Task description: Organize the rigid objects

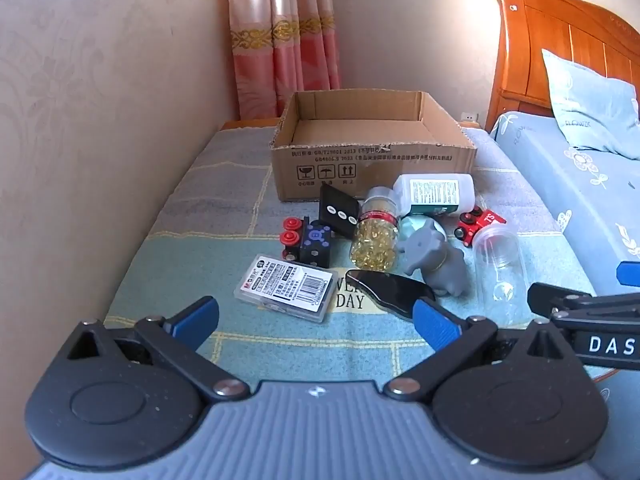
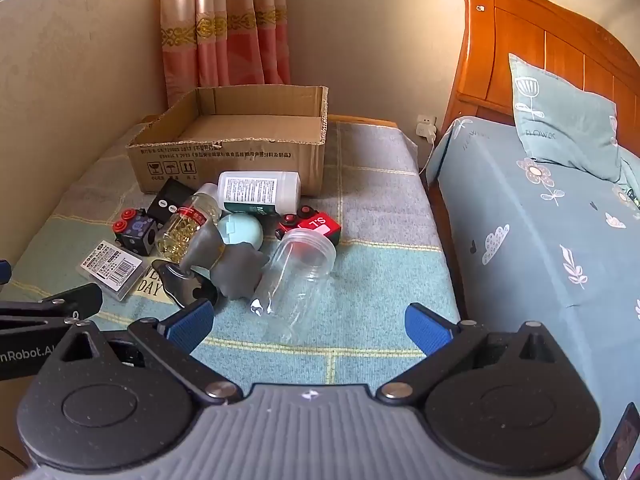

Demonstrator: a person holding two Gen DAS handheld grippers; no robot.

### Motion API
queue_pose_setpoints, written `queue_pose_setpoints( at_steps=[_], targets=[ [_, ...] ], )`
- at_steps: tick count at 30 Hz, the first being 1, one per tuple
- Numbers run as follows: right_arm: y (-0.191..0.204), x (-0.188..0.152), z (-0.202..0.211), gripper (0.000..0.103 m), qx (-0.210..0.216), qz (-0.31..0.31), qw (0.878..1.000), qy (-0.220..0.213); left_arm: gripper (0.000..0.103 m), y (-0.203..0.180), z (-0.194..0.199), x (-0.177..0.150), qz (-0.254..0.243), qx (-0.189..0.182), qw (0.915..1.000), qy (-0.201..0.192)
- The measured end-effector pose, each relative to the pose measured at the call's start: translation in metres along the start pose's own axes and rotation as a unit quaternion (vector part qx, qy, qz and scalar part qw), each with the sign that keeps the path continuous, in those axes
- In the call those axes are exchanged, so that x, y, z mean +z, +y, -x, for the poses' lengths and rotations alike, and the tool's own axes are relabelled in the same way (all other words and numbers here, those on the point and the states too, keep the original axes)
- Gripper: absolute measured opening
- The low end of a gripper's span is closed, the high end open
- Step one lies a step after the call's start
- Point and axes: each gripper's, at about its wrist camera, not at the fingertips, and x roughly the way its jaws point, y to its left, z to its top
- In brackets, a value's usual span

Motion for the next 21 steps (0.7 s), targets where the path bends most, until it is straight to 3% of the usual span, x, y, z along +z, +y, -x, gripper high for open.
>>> queue_pose_setpoints(
  at_steps=[21],
  targets=[
    [0.003,0.002,0.002,0.103,0.004,0.003,1.0,-0.006,0.102,-0.002,-0.001,0.001,-0.002,0.007,1.0,-0.005]
  ],
)
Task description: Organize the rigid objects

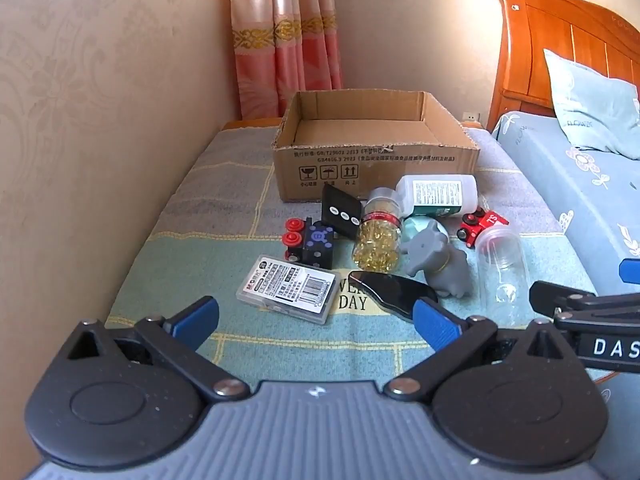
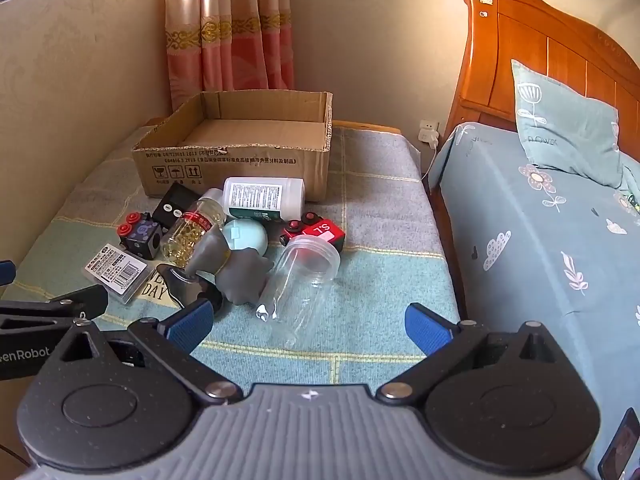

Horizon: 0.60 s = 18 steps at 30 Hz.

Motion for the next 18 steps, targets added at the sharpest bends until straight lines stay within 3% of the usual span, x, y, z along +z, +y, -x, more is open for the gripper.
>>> queue_pose_setpoints(
  at_steps=[18],
  targets=[
    [0.0014,0.0025,0.0046,0.103,-0.002,0.005,1.0,-0.005,0.102,0.0022,0.0001,0.0,0.005,-0.002,1.0,-0.003]
  ],
)
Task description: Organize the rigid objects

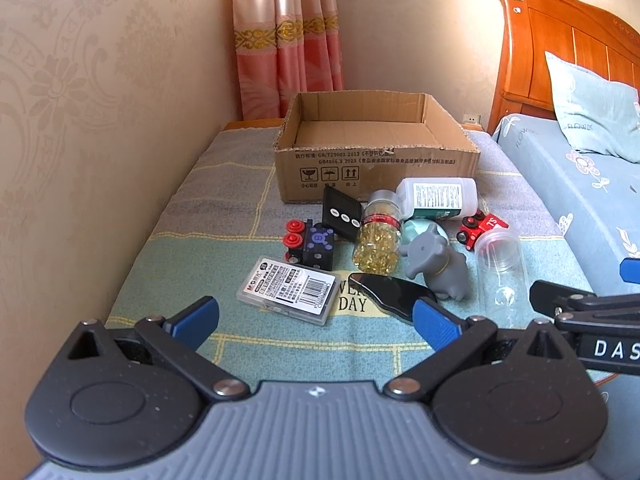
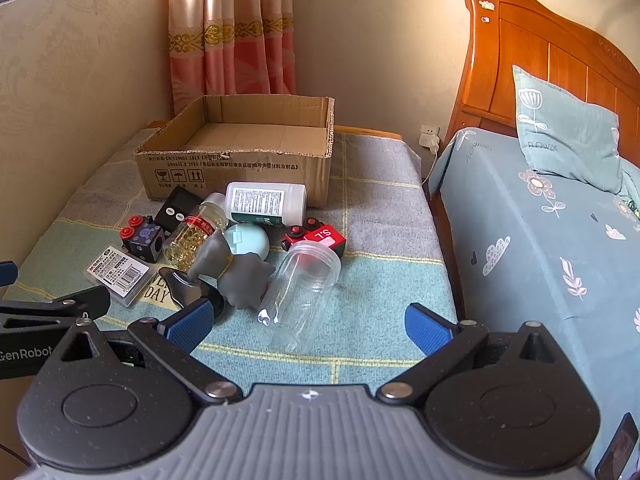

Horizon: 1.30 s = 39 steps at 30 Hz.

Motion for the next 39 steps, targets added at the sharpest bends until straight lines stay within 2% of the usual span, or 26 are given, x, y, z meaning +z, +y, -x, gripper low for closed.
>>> queue_pose_setpoints(
  at_steps=[39],
  targets=[
    [-0.003,0.0031,-0.0017,0.103,0.003,-0.005,1.0,-0.004,0.102,-0.0013,0.0011,0.0055,0.007,-0.002,1.0,-0.001]
  ],
)
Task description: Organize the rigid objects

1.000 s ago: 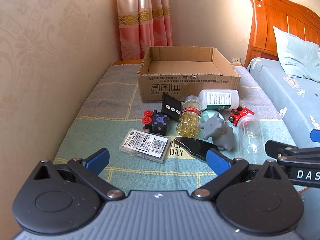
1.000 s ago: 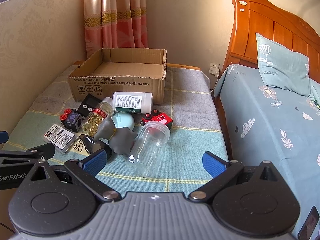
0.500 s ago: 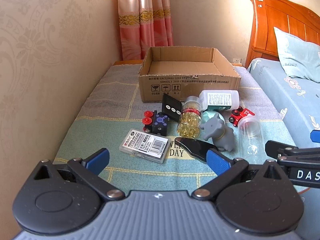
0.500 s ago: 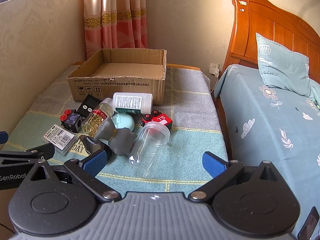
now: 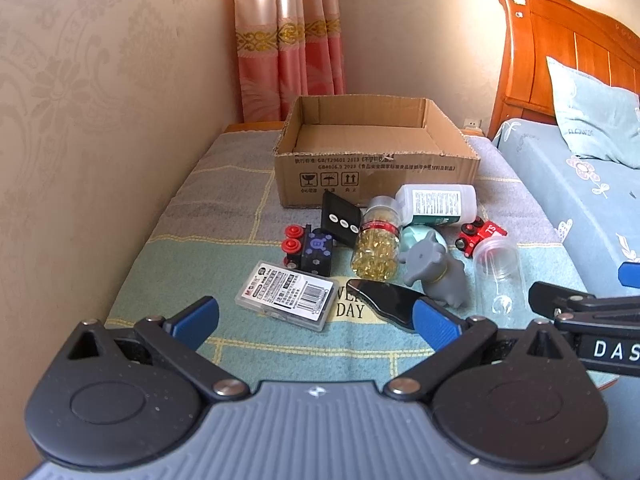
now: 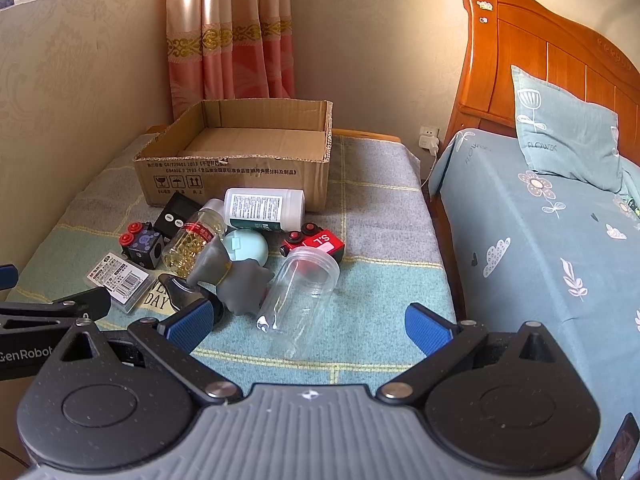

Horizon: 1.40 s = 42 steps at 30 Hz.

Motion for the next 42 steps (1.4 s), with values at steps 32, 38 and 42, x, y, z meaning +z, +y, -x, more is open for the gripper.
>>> queue_pose_setpoints(
  at_steps=[32,38,42],
  targets=[
    [-0.023,-0.005,-0.053,0.103,0.116,0.002,0.993,0.014,0.102,0.029,-0.09,-0.019,-0.035,-0.049,0.995,0.08],
    [-0.021,0.019,-0.074,0.103,0.138,0.048,0.989,0.009,0.102,0.043,-0.106,-0.023,-0.011,-0.053,0.9937,0.098],
    [-0.018,0.035,-0.1,0.103,0.147,0.066,0.987,0.029,0.102,0.046,-0.111,-0.022,-0.008,-0.055,0.9933,0.101]
  ],
)
